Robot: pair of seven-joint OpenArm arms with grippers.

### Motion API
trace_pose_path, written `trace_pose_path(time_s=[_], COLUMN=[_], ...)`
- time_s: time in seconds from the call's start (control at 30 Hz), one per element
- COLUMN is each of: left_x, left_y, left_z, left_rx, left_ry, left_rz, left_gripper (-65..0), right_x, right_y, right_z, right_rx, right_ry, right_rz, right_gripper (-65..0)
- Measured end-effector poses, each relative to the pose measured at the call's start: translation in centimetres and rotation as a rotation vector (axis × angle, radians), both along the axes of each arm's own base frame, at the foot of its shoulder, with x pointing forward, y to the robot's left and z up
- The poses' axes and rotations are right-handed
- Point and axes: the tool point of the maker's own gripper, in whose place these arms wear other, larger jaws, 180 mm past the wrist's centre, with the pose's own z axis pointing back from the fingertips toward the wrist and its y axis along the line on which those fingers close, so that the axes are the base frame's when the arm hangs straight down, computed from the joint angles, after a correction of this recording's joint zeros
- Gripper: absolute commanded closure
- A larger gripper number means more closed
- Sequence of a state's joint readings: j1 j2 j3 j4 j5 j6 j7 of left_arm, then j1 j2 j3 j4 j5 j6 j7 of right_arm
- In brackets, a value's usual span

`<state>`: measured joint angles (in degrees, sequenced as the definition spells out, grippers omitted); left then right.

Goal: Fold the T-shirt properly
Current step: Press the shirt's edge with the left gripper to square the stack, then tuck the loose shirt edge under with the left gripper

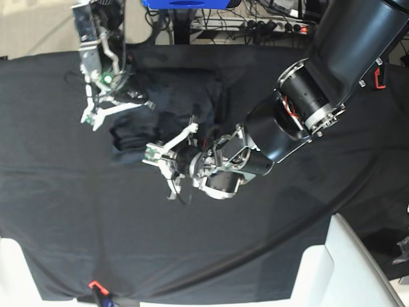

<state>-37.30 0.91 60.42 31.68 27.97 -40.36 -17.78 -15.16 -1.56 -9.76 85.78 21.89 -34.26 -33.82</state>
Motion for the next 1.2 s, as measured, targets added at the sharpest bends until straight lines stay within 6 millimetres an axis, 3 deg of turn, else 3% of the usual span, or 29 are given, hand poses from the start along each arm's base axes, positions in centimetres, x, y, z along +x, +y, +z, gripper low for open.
trace_pose_path(time_s=[0.73, 0.87, 0.93, 1.2], left_x=[0.8, 0.9, 1.0, 2.0], left_y=[0.0, -0.1, -0.1, 0.1], left_z=[-0.4, -0.4, -0.3, 0.2], left_rx=[0.098, 0.099, 0.099, 0.112], left_ry=[-0.038, -0.042, -0.045, -0.066], left_rz=[0.017, 0.019, 0.019, 0.026], left_gripper=[0.0, -22.1, -27.6, -30.8], right_x=[0.4, 0.4, 0.4, 0.4], right_y=[-0.1, -0.2, -0.2, -0.2], right_z=[-0.1, -0.1, -0.1, -0.1], right_rx=[-0.019, -0.021, -0.021, -0.021], right_ry=[-0.007, -0.007, -0.007, -0.007], right_rz=[0.005, 0.006, 0.006, 0.006], right_gripper=[0.0, 0.0, 0.0, 0.0])
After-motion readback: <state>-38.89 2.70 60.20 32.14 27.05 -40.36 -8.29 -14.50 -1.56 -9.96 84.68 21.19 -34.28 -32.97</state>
